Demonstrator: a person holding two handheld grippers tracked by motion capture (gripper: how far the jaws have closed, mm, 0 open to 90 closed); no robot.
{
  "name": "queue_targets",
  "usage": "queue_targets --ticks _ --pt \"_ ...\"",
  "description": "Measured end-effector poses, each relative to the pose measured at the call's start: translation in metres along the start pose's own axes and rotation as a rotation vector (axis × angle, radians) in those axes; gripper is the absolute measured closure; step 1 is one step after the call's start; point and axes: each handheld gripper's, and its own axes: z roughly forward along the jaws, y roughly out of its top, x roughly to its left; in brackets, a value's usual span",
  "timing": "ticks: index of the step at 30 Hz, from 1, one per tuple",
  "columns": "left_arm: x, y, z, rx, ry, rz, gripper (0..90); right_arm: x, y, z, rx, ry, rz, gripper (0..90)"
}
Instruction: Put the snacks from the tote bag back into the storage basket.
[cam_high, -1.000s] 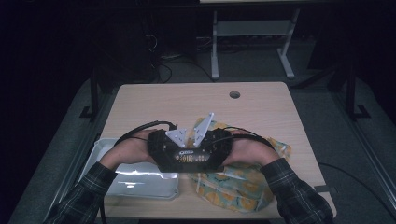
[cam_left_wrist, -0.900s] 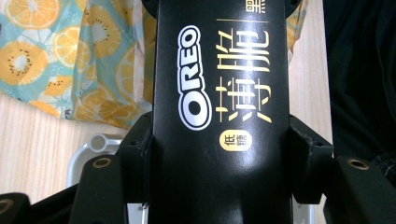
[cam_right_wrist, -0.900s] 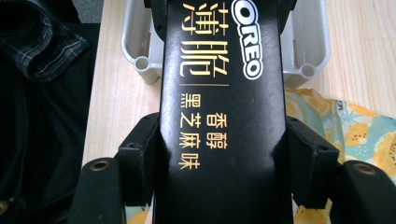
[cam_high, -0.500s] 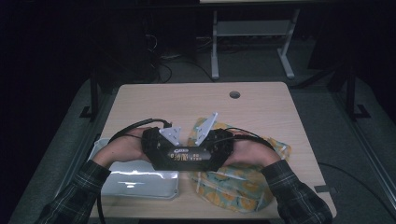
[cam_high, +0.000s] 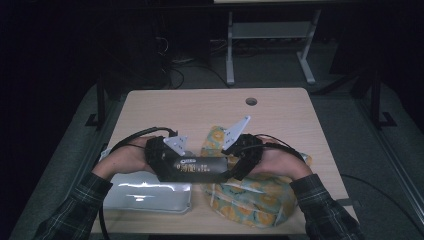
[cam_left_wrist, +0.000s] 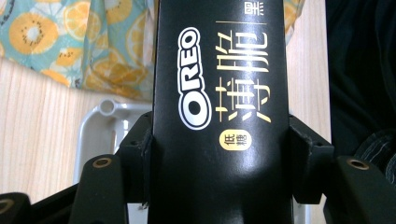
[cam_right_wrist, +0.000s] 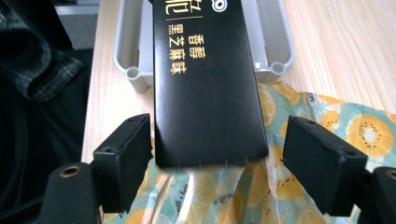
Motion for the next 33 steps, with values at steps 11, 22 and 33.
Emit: queue_targets --ticks 11,22,33 --pt "0.001 -0.018 -0.015 0.019 0.022 -0.016 37.4 0.010 -0.043 -0.014 -0.044 -0.073 0.062 20.9" --pt "0.009 -0.043 -0.032 0.039 0.057 -0.031 37.5 0.027 -0.095 -0.026 -0.084 -0.149 0.180 20.6" --pt "0.022 -0.070 -0.041 0.036 0.089 -0.019 37.5 0.037 -0.127 -0.035 -0.110 -0.188 0.297 19.6"
